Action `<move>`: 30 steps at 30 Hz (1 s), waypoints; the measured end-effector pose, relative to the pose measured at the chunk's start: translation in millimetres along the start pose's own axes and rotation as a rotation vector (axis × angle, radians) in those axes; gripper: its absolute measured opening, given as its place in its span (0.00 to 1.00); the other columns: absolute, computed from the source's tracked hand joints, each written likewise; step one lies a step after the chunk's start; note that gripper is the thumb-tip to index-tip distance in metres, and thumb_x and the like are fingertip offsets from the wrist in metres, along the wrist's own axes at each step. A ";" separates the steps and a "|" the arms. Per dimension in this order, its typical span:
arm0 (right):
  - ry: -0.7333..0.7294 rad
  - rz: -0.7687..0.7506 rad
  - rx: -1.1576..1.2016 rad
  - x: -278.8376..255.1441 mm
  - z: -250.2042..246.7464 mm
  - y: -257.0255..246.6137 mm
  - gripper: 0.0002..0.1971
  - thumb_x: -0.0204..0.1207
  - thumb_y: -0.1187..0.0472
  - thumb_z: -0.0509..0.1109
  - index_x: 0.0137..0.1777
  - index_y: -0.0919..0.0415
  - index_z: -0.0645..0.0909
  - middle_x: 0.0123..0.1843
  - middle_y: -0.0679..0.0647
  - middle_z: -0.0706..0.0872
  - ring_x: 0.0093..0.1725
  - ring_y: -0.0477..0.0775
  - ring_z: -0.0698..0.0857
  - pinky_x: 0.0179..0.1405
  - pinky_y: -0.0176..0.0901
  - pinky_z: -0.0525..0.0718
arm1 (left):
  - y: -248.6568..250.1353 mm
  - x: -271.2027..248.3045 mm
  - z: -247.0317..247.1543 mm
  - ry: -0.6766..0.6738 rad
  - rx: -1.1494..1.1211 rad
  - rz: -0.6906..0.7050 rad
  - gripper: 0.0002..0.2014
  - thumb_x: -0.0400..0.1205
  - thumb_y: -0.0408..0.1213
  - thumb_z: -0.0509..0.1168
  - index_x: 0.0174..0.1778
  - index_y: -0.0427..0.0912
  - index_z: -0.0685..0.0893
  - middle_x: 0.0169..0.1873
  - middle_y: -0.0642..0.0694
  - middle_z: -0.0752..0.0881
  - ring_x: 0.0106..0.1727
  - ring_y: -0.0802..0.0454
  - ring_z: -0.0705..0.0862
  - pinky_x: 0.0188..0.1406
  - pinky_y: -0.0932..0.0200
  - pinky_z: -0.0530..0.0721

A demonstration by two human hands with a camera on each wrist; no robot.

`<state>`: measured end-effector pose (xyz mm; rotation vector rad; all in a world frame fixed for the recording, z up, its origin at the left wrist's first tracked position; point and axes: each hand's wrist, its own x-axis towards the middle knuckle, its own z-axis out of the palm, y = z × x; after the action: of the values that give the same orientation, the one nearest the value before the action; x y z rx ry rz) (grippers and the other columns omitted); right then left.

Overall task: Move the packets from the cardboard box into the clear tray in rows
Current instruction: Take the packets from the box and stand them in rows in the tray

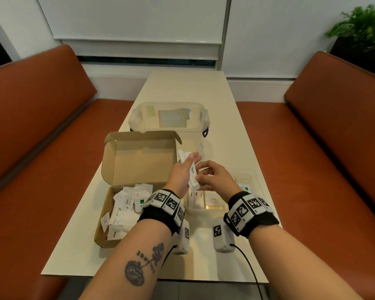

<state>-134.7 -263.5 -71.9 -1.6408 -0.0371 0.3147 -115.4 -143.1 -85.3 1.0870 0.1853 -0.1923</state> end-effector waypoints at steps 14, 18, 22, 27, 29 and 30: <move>0.143 -0.072 -0.123 11.6 -20.5 -0.1 0.09 0.72 0.68 0.75 0.52 0.67 0.86 0.35 0.58 0.90 0.29 0.46 0.86 0.32 0.33 0.84 | -2.1 1.0 -1.1 0.050 0.122 -0.061 0.12 0.86 0.37 0.61 0.60 0.34 0.81 0.48 0.33 0.86 0.44 0.40 0.87 0.50 0.46 0.87; 0.287 -0.129 -0.235 15.4 -31.0 -1.2 0.08 0.76 0.66 0.71 0.53 0.62 0.87 0.36 0.60 0.87 0.32 0.48 0.85 0.44 0.40 0.87 | -3.8 -0.3 1.8 0.066 0.122 -0.086 0.10 0.88 0.32 0.57 0.59 0.30 0.77 0.46 0.33 0.86 0.37 0.44 0.87 0.35 0.55 0.90; 0.360 -0.197 -0.298 15.4 -42.7 -9.2 0.10 0.78 0.68 0.66 0.54 0.60 0.86 0.36 0.53 0.86 0.33 0.44 0.85 0.37 0.25 0.82 | -5.1 5.2 -0.7 0.177 0.278 -0.006 0.06 0.86 0.34 0.61 0.55 0.35 0.78 0.42 0.42 0.85 0.25 0.55 0.73 0.23 0.64 0.75; 0.353 -0.269 -0.439 15.2 -47.4 -26.3 0.09 0.73 0.68 0.71 0.52 0.58 0.82 0.44 0.58 0.86 0.42 0.56 0.85 0.48 0.44 0.84 | -5.5 7.6 -1.2 0.201 0.315 0.016 0.04 0.84 0.36 0.65 0.49 0.39 0.81 0.40 0.44 0.82 0.23 0.57 0.70 0.19 0.66 0.72; 0.313 -0.279 -0.435 12.9 -47.1 -29.5 0.06 0.73 0.69 0.70 0.47 0.60 0.84 0.41 0.60 0.87 0.40 0.55 0.85 0.48 0.47 0.85 | -5.4 7.0 0.6 0.161 0.307 -0.017 0.08 0.85 0.41 0.64 0.51 0.39 0.80 0.45 0.43 0.84 0.22 0.58 0.69 0.19 0.67 0.71; 0.295 -0.279 -0.412 11.7 -47.0 -29.9 0.05 0.73 0.69 0.70 0.45 0.61 0.84 0.40 0.61 0.88 0.38 0.53 0.85 0.47 0.46 0.85 | -4.8 6.6 1.9 0.144 0.296 -0.041 0.13 0.85 0.45 0.62 0.54 0.37 0.81 0.45 0.42 0.84 0.21 0.58 0.69 0.18 0.67 0.70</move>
<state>-108.0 -303.7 -41.8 -2.0463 -0.1122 -0.1629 -110.1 -147.4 -90.2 1.3936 0.3153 -0.1823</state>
